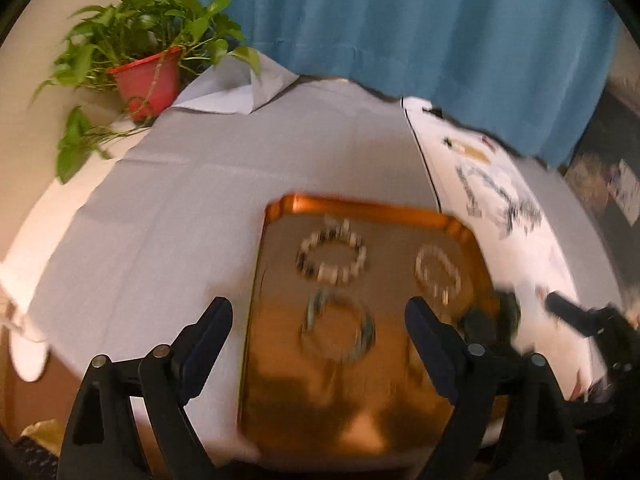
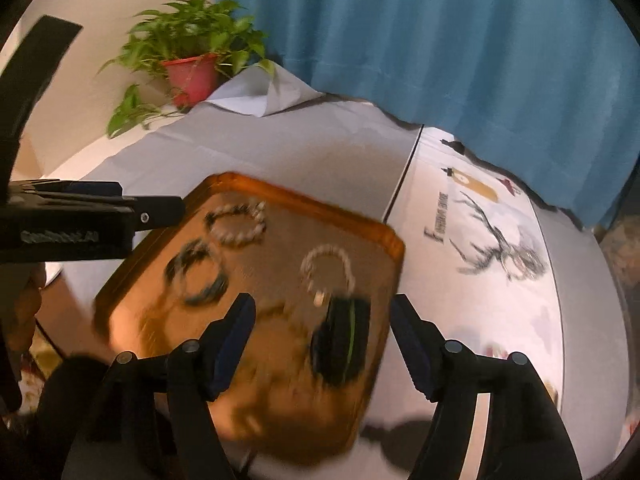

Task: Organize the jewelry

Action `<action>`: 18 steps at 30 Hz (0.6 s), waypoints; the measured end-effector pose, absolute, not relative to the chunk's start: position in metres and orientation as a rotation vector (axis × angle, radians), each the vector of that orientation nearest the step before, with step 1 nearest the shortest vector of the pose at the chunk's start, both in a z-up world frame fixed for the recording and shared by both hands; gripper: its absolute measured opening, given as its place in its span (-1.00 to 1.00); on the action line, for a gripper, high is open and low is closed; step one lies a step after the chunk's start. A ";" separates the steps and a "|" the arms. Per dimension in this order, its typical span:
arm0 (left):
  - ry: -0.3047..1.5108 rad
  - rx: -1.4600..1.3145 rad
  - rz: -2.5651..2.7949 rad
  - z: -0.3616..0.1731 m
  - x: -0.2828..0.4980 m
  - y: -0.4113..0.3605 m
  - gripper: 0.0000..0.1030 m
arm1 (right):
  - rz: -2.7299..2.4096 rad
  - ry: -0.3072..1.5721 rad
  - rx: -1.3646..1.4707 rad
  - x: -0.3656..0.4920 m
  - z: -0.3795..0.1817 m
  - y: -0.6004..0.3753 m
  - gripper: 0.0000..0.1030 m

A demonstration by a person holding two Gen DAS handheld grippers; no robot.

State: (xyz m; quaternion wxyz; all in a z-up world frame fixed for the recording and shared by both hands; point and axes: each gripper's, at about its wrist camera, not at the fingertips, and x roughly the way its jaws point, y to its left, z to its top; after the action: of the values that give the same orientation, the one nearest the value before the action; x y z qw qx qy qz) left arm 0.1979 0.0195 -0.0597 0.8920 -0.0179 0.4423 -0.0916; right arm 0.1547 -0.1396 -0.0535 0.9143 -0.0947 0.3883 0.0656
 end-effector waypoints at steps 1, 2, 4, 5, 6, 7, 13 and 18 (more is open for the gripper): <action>0.931 -0.024 -0.189 -0.060 0.183 0.017 0.66 | 0.135 0.798 -0.195 0.140 -0.051 -0.140 0.38; 0.943 -0.016 -0.189 -0.061 0.170 0.016 0.66 | 0.134 0.797 -0.195 0.127 -0.049 -0.141 0.38; 0.961 -0.023 -0.186 -0.061 0.143 0.015 0.66 | 0.124 0.794 -0.192 0.098 -0.044 -0.143 0.39; 0.961 -0.025 -0.191 -0.061 0.129 0.015 0.66 | 0.118 0.791 -0.192 0.088 -0.043 -0.143 0.39; 0.956 -0.021 -0.188 -0.059 0.116 0.015 0.66 | 0.109 0.785 -0.194 0.076 -0.041 -0.144 0.39; 0.948 -0.013 -0.181 -0.058 0.102 0.015 0.66 | 0.101 0.782 -0.192 0.064 -0.039 -0.145 0.40; 0.920 0.024 -0.194 -0.040 0.042 0.010 0.66 | 0.091 0.771 -0.154 -0.001 -0.028 -0.147 0.40; 0.865 0.035 -0.203 -0.020 0.009 0.007 0.66 | 0.100 0.728 -0.161 -0.042 -0.015 -0.143 0.40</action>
State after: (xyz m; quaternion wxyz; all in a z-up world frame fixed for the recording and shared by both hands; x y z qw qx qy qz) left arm 0.0086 0.0068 -0.0203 0.9027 0.0167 0.4186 -0.0983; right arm -0.0417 -0.1425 -0.0150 0.9301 -0.0784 0.3555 0.0486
